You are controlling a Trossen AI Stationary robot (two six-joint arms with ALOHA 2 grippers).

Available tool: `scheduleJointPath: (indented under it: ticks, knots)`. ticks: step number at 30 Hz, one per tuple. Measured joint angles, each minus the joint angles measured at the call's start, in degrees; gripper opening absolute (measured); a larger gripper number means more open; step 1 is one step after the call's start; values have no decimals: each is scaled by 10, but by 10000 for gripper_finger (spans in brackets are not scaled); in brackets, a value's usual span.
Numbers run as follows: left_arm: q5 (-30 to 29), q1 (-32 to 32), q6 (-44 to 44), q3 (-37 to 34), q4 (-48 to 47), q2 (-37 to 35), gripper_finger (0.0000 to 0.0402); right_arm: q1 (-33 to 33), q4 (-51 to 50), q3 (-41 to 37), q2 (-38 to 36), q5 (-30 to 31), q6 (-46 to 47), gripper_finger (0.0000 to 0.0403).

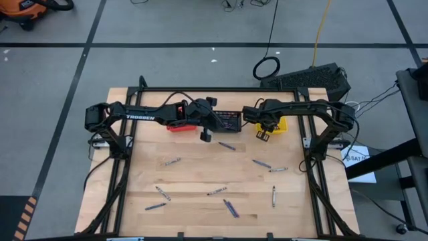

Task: Sort crayons
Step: Put the black crayon into the yellow bin, then put the blue crayon into the red bin

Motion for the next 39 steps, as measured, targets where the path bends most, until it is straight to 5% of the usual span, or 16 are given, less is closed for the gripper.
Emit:
scheduleJointPath:
  ticks: [6,14,25,39]
  knots:
    - [1,-3,-4,0,2,0,96,0,-6,0,0,0,0,107]
    - [4,-23,-75,0,-13,0,100,0,-21,0,-7,0,34,116]
    - [21,-35,-50,0,-100,0,100,0,-43,0,-109,-2,97,116]
    - [37,-68,-106,1,66,32,100,0,-31,0,-219,-62,112,116]
